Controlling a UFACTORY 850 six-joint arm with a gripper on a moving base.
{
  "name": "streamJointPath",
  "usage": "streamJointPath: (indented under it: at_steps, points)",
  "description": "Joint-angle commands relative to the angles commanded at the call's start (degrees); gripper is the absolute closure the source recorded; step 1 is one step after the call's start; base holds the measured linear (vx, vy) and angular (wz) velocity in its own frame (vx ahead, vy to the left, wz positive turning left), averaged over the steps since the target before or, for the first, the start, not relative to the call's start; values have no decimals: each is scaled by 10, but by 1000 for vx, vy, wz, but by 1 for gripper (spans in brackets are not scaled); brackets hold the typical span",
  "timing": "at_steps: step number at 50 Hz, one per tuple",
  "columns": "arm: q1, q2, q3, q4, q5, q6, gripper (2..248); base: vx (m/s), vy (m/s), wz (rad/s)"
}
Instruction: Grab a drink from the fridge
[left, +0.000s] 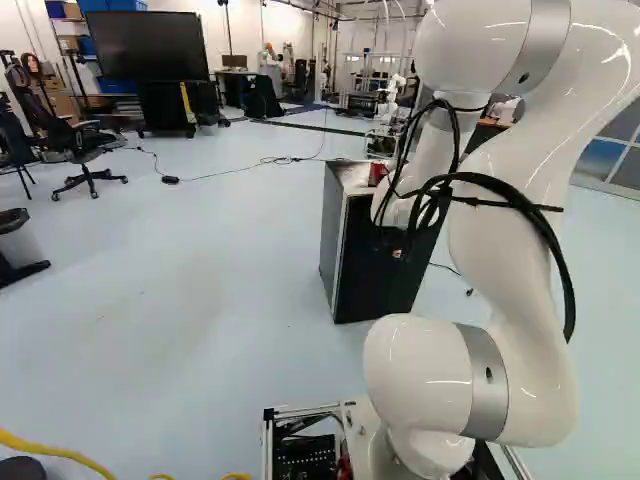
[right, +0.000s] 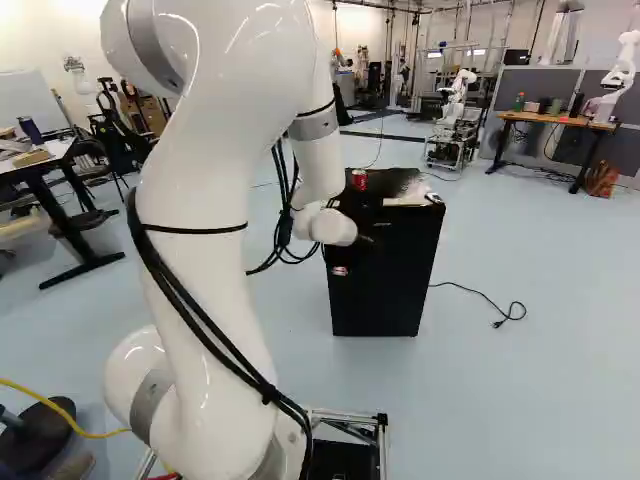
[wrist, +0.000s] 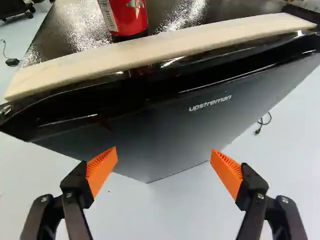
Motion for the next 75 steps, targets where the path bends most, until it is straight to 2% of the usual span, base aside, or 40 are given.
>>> streamJointPath:
  at_steps: [12,33,51,75]
  points:
    - [-8,25,33,0,20,0,3,0,0,0]
    - [-13,75,96,0,103,0,3,0,0,0]
    - [13,99,125,0,194,0,3,0,0,0]
    - [45,84,108,0,318,0,3,0,0,0]
